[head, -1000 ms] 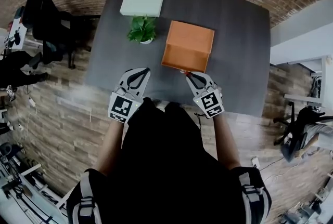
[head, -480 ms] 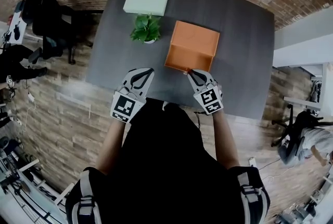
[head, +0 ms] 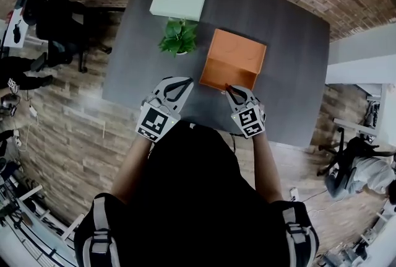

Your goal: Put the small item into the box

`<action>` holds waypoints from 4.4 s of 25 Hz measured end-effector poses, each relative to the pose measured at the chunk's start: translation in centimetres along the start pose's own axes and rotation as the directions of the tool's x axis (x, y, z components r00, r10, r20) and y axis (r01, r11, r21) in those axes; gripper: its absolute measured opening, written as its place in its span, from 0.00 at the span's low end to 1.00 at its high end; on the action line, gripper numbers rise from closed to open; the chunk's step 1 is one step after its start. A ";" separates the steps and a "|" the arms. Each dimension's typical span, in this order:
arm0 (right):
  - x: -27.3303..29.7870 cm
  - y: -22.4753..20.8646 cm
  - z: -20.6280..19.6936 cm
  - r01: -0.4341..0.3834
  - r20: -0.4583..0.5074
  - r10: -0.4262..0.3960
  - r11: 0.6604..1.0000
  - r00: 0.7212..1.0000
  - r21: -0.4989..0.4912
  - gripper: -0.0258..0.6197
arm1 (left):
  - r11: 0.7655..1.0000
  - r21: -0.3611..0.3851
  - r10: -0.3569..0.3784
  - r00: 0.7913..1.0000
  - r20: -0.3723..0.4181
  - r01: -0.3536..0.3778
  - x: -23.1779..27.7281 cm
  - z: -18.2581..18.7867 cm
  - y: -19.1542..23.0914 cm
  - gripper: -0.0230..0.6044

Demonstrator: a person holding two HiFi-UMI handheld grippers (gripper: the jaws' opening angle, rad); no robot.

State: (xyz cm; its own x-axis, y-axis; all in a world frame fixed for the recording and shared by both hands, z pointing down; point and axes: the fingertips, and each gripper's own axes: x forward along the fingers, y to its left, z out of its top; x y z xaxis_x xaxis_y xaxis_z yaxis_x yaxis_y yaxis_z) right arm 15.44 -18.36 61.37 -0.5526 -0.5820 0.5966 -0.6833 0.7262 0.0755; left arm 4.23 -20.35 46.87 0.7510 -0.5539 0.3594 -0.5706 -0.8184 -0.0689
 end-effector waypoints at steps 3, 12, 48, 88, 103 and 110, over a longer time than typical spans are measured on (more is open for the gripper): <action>0.8 -0.5 -1.0 0.000 -0.030 0.001 1.000 1.000 0.029 0.14 | 1.000 -0.011 -0.006 1.000 -0.002 0.006 0.3 -0.2 0.5 0.07; 3.6 -0.9 -3.2 -0.021 -0.122 0.024 1.000 0.992 0.023 0.14 | 1.000 -0.030 -0.004 1.000 -0.018 0.003 0.2 -1.0 1.9 0.07; 12.9 -3.2 -9.0 -0.057 -0.335 0.089 0.993 0.938 0.105 0.14 | 0.998 -0.057 -0.044 0.997 -0.061 0.041 2.1 -2.6 4.9 0.07; 9.7 -3.3 -6.9 0.029 -0.269 0.012 0.989 0.963 0.146 0.15 | 0.990 -0.011 -0.143 0.989 -0.023 0.143 2.2 -1.3 2.6 0.07; 1.1 -2.9 -1.7 0.132 -0.045 -0.125 0.966 0.991 0.223 0.08 | 0.982 0.032 -0.186 0.983 0.006 0.185 3.1 -0.3 -2.0 0.07; -3.3 -2.0 0.3 0.150 0.067 -0.173 0.954 0.983 0.259 0.08 | 0.986 0.028 -0.162 0.987 -0.012 0.162 2.3 -1.3 -3.3 0.07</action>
State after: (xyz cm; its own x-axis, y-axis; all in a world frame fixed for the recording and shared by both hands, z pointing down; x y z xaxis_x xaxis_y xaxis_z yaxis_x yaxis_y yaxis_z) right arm 18.48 -18.04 59.02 -0.4568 -0.7220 0.5196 -0.8587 0.5105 -0.0456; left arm 7.34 -18.73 49.14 0.8294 -0.4122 0.3771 -0.4318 -0.9013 -0.0354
